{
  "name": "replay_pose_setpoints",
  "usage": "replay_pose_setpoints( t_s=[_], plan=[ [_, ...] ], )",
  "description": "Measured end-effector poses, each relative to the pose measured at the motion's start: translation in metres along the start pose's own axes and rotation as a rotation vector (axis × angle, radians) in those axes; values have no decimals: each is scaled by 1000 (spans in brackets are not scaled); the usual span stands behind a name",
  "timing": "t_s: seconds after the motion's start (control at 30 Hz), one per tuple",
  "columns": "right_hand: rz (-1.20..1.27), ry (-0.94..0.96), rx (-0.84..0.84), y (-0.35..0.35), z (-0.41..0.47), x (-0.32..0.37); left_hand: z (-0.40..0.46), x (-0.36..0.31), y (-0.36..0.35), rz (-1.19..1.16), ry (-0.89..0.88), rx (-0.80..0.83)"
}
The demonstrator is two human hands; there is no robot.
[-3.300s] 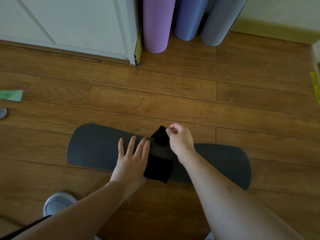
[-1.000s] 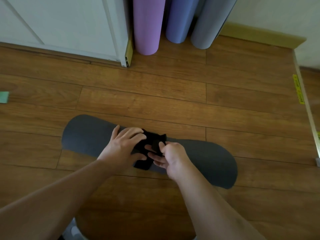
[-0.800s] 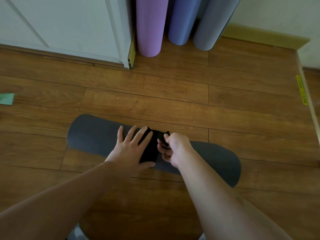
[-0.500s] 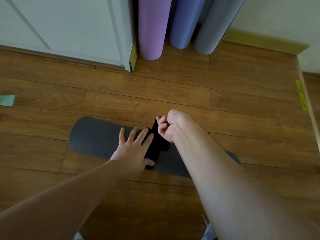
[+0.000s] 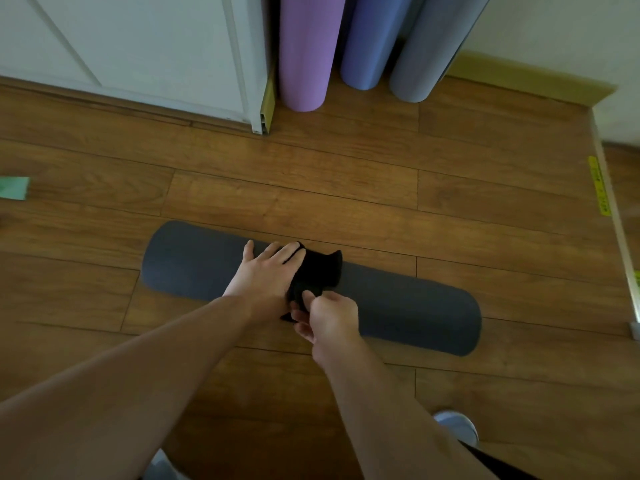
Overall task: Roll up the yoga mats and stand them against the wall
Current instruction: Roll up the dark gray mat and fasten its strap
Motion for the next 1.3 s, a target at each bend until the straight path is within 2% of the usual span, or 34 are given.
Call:
replay_pose_setpoints(
  t_s=[0.17, 0.33, 0.43, 0.53, 0.6, 0.63, 0.67, 0.73, 0.77, 0.83, 0.9, 1.0, 1.13, 1.23, 1.3],
  plan=[
    [-241, 146, -27, 4, 10, 5, 3, 4, -5, -30, -18, -26],
    [-758, 316, -78, 6, 23, 11, 7, 3, -8, 58, -11, 39],
    [-997, 376, -69, 17, 22, 17, 0, 2, -12, 111, -80, 72],
    [-1195, 487, -23, 23, 23, 10, -10, -2, -16, 139, -55, 100],
    [-1332, 422, 136, 27, 24, -20, -13, -8, -19, 171, -5, 90],
    [-1292, 335, 208, 36, 21, -38, -12, -9, -18, 167, 19, 86],
    [-1110, 212, 212, 52, 18, -54, -10, -11, -16, 161, 35, 84],
    [-482, -64, 91, 89, 10, -70, -4, -17, -7, 169, 30, 67],
    [-171, -128, 21, 102, 12, -73, -1, -22, -3, 190, -1, 48],
    [277, -153, -30, 115, 26, -68, 2, -38, 0, 216, -106, 15],
    [499, -125, 14, 110, 41, -53, 5, -55, -3, 158, -156, 34],
    [637, -140, -19, 92, 53, -29, 8, -69, -2, 60, -88, 76],
    [585, -115, -72, 89, 52, -6, 0, -60, 13, -79, 15, 260],
    [496, 22, -39, 88, 38, 25, -8, -42, 54, -289, 145, 252],
    [440, 176, -1, 84, 21, 60, -13, -34, 91, -362, 235, 229]
  ],
)
Point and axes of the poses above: each hand's wrist, its own z-axis towards the middle knuckle, its own y-axis out of the back of the hand, x = y × z, the point moved 6 cm from there along z, towards the middle knuckle, and after that the axes turned 10 degrees about y, right-handed, at the moved point
